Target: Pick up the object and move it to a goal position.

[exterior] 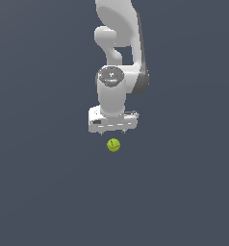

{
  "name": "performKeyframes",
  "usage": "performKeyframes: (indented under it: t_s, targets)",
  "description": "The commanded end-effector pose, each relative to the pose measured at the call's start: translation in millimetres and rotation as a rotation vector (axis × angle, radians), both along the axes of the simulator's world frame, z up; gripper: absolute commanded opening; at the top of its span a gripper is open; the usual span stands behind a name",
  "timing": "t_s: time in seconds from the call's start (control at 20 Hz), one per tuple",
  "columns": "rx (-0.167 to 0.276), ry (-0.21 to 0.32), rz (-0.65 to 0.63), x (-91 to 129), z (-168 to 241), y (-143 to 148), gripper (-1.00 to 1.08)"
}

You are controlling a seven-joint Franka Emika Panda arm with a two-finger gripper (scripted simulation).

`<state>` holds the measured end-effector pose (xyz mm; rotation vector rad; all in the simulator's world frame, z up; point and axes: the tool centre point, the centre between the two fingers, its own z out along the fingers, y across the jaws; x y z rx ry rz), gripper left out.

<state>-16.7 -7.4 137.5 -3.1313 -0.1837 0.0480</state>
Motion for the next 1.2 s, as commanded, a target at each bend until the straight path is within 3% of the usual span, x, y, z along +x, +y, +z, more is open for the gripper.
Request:
performKeyframes:
  t_s: [0.0, 0.55, 1.15]
  targets:
    - [0.0, -0.004, 0.051, 2, -7, 0, 1.0]
    - [0.001, -0.026, 0.276, 7, -39, 2, 1.0]
    - [0.002, -0.03, 0.321, 8, -49, 2, 1.0]
